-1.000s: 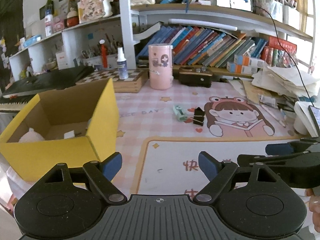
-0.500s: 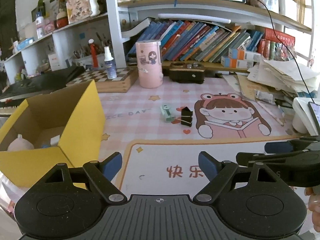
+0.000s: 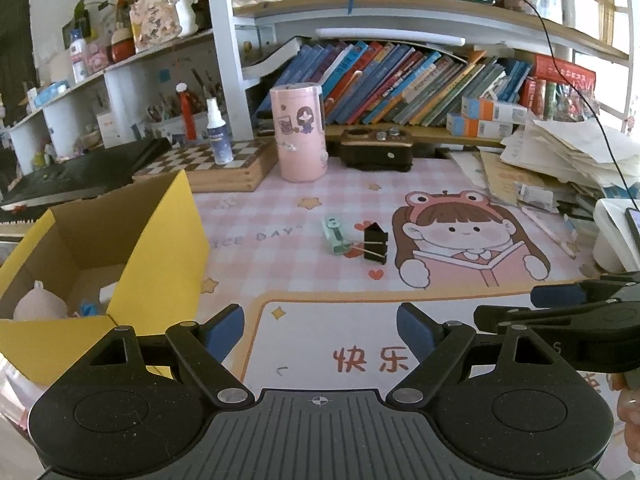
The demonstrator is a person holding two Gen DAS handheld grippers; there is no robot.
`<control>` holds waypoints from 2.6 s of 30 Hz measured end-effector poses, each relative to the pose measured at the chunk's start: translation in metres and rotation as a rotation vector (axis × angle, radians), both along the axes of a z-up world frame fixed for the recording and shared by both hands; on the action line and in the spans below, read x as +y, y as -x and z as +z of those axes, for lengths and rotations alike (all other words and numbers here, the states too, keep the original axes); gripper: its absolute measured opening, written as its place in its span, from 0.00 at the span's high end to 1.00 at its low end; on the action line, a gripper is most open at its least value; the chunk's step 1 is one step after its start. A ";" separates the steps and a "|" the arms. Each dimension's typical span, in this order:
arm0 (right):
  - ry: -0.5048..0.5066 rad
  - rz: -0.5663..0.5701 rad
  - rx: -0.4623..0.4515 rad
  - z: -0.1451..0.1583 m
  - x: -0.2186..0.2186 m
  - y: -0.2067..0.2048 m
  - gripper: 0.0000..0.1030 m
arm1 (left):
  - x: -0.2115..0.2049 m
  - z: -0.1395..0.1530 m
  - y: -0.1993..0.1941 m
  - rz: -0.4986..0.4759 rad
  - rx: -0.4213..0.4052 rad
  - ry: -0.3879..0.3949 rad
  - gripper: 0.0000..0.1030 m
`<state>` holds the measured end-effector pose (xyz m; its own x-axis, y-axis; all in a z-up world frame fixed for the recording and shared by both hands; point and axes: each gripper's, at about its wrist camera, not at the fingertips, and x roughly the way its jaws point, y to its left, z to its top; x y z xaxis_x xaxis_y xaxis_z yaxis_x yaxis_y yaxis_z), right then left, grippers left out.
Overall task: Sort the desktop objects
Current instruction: 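Close the right gripper on the black binder clip, then lift the binder clip with the right gripper while the left gripper grasps the mint-green clip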
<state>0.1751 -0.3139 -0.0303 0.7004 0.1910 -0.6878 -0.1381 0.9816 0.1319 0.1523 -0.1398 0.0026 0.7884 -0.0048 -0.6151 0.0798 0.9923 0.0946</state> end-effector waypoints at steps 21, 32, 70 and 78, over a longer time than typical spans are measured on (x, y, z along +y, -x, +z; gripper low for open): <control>0.009 0.126 -0.039 -0.014 0.023 -0.055 0.42 | 0.011 0.009 -0.017 0.085 -0.030 -0.060 0.17; 0.035 0.251 -0.102 -0.027 0.042 -0.093 0.37 | 0.018 0.012 -0.020 0.145 -0.028 -0.079 0.17; 0.036 0.207 -0.158 -0.036 0.045 -0.131 0.79 | 0.022 0.008 -0.028 0.156 -0.010 -0.063 0.17; 0.007 0.072 -0.143 -0.022 0.003 -0.099 0.79 | 0.005 0.001 -0.042 0.090 0.008 -0.013 0.17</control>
<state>0.2736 -0.3109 -0.0522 0.7759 0.2399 -0.5835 -0.2251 0.9693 0.0992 0.1945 -0.1345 0.0037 0.7805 0.0739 -0.6208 -0.0087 0.9942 0.1074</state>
